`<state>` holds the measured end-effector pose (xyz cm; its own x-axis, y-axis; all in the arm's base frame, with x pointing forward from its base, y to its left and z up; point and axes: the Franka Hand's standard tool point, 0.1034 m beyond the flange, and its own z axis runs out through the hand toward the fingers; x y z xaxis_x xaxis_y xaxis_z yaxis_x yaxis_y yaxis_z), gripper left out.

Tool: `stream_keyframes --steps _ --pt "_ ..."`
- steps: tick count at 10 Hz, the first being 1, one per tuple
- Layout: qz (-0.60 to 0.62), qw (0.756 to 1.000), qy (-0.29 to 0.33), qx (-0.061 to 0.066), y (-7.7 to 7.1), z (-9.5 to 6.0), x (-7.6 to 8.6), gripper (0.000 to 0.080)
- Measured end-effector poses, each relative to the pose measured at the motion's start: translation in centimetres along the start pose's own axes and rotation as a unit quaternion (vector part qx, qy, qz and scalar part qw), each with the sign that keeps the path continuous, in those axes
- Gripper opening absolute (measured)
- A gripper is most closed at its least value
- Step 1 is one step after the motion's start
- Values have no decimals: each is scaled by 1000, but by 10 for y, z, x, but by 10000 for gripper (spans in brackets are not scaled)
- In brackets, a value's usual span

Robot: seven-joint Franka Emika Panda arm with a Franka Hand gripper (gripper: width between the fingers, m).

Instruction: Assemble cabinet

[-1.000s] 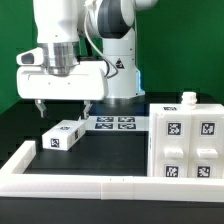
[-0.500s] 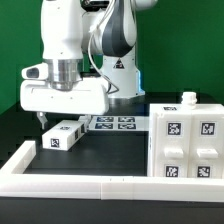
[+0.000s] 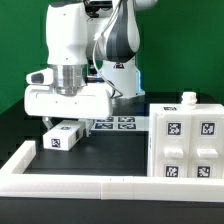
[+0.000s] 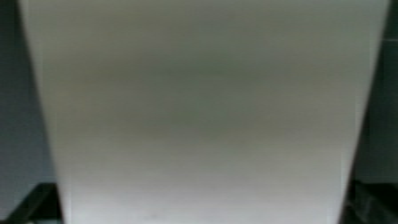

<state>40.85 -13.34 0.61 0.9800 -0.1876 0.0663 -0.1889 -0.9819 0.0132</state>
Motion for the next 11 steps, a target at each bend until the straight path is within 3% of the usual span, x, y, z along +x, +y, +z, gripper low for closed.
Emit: stream_keyframes --steps 3,5,6,11 --pt "-9 1000 8 -2 -9 -1 2 542" --pt "-28 999 20 -1 -35 -11 7 542" --pt "-31 999 22 4 -53 -22 10 542" --pt "-26 999 11 41 -149 -107 37 543"
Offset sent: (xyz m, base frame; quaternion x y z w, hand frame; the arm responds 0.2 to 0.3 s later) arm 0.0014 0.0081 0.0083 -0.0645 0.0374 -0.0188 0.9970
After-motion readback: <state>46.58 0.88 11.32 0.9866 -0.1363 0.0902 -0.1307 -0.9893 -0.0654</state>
